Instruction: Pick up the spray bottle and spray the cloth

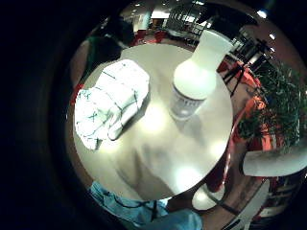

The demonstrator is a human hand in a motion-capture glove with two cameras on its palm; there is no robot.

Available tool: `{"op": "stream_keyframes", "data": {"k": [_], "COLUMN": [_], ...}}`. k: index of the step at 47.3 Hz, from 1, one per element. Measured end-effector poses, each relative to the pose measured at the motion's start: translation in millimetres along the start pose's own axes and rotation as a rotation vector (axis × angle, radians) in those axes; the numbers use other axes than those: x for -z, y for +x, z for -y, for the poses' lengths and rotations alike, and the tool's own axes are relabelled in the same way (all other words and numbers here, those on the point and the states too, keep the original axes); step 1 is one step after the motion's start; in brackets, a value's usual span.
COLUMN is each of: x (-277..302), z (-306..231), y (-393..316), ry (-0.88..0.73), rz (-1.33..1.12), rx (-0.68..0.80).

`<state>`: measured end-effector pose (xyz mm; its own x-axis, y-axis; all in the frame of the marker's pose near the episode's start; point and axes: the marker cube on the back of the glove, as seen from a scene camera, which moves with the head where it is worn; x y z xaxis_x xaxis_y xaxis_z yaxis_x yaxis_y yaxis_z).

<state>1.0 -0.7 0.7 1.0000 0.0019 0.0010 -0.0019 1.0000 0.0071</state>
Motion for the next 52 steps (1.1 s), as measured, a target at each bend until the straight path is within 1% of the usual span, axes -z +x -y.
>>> {"op": "stream_keyframes", "data": {"k": [13,18,24,33,40,48,50,52], "x": [-1,1,5,15,21,19,18,19], "z": [-1,-3,-3,-11,-20,-19,-21,-24], "y": [4,8,21,42,60,94,99,99], "ry": [0.002,0.026,0.087,0.254,0.362,0.429,0.415,0.352], "rz": [0.017,0.031,0.074,0.19,0.279,0.379,0.42,0.478], "rx": [-0.019,-0.022,-0.053,-0.126,-0.206,-0.289,-0.346,-0.465]}}
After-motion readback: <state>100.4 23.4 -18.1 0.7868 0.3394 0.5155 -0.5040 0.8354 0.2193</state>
